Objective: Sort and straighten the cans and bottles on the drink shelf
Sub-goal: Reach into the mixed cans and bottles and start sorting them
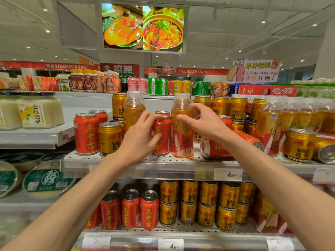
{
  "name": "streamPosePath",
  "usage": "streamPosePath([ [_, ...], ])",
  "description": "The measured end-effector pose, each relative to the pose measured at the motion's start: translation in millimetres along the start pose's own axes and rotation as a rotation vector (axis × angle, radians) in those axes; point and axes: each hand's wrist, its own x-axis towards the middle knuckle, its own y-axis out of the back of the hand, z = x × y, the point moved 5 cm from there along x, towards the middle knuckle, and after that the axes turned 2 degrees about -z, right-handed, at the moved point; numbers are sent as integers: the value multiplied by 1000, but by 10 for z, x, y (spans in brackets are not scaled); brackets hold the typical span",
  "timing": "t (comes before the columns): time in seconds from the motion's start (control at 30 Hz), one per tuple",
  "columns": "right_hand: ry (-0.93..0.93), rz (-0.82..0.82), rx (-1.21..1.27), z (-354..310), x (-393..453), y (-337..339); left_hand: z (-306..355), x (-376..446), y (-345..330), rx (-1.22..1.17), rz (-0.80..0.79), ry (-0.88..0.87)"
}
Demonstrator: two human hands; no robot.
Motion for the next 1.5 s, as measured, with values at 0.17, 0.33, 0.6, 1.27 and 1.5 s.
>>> streamPosePath([
  [0.17, -6, 3, -28, 61, -52, 8, 21, -11, -31, 29, 15, 12],
  [0.33, 2, -52, -77, 16, -102, 42, 95, 1, -47, 69, 25, 44],
  [0.6, 77, -291, -443, 208, -470, 356, 141, 34, -114, 139, 35, 110],
  [1.27, 95, -356, -485, 602, -602, 386, 116, 26, -154, 102, 78, 127],
  [1.5, 9, -233, -367, 754, -722, 399, 106, 22, -145, 98, 78, 125],
])
